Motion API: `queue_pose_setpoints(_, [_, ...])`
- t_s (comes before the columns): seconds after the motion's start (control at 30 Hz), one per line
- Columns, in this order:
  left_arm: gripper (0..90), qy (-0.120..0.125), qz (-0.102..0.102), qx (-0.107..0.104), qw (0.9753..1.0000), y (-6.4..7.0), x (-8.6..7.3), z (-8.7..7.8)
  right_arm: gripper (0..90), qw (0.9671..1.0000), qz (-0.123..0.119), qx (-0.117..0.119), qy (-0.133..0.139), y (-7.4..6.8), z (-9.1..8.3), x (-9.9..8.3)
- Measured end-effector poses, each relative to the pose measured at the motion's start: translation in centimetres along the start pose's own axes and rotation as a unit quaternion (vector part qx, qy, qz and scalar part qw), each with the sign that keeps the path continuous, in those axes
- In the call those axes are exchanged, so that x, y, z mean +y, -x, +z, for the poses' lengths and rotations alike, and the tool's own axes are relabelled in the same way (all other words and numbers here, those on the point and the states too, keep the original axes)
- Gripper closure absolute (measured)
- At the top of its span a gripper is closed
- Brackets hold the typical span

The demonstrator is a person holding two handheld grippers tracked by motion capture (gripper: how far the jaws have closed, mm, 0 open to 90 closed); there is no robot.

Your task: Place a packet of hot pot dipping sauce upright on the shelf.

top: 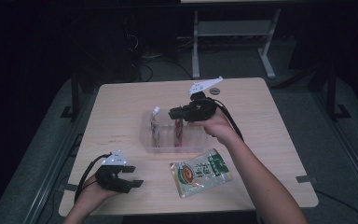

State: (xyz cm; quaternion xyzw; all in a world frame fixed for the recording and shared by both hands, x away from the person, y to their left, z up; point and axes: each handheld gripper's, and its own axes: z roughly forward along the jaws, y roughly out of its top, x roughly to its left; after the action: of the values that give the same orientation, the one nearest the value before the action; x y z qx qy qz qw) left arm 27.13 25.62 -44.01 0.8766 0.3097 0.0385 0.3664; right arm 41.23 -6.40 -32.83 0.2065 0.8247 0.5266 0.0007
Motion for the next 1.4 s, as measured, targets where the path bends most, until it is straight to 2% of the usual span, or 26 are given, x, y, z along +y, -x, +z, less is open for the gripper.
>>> queue_pose_setpoints(0.27, [32.4,-0.001,0.005,0.002,1.0000,0.0,0.0,0.0,63.8,0.9996,-0.017,-0.018,-0.014,-1.1,-2.5,-0.1])
queue_pose_setpoints(0.37, [32.4,0.000,0.003,0.003,1.0000,0.0,-0.1,-0.1,60.1,0.9986,-0.023,-0.040,-0.025,-1.3,-3.5,-0.5])
queue_pose_setpoints(0.57, [32.4,0.004,0.002,0.006,1.0000,0.1,-0.1,-0.1,51.5,0.9978,-0.017,-0.063,-0.012,-1.5,-5.9,-2.2])
queue_pose_setpoints(0.67, [32.4,0.004,0.006,0.007,0.9999,0.1,-0.1,-0.2,47.2,0.9973,-0.013,-0.072,-0.009,-1.9,-7.1,-3.3])
queue_pose_setpoints(0.77, [32.4,0.008,-0.003,0.006,0.9999,0.2,-0.2,-0.2,43.9,0.9959,-0.017,-0.088,-0.013,-2.3,-8.3,-4.6])
queue_pose_setpoints(0.87, [32.4,0.008,-0.003,0.007,0.9999,0.2,-0.2,-0.2,42.0,0.9951,-0.016,-0.097,-0.016,-2.5,-9.0,-5.5])
queue_pose_setpoints(0.9, [32.4,0.007,0.000,0.009,0.9999,0.1,-0.2,-0.3,40.7,0.9935,-0.018,-0.111,-0.020,-2.7,-9.8,-6.6])
queue_pose_setpoints(0.93, [32.4,0.007,0.000,0.009,0.9999,0.1,-0.2,-0.3,40.5,0.9930,-0.017,-0.115,-0.020,-2.7,-10.1,-7.0])
queue_pose_setpoints(1.07, [32.4,0.005,0.001,0.009,0.9999,0.3,-0.1,-0.1,39.6,0.9915,0.005,-0.130,-0.013,-2.8,-11.3,-9.0])
queue_pose_setpoints(1.13, [32.3,0.008,-0.002,0.007,0.9999,0.4,-0.1,-0.1,39.1,0.9903,0.009,-0.137,-0.020,-2.9,-11.7,-10.0])
queue_pose_setpoints(1.2, [32.4,0.004,0.009,0.009,0.9999,0.4,-0.1,-0.2,39.2,0.9885,0.014,-0.149,-0.023,-3.0,-11.9,-11.1])
queue_pose_setpoints(1.23, [32.4,0.008,0.003,0.009,0.9999,0.6,-0.2,-0.2,39.1,0.9879,0.019,-0.152,-0.025,-3.1,-12.0,-11.6])
queue_pose_setpoints(1.4, [32.4,0.009,0.002,0.009,0.9999,0.7,-0.1,-0.2,38.4,0.9852,0.035,-0.161,-0.046,-3.5,-12.4,-14.3])
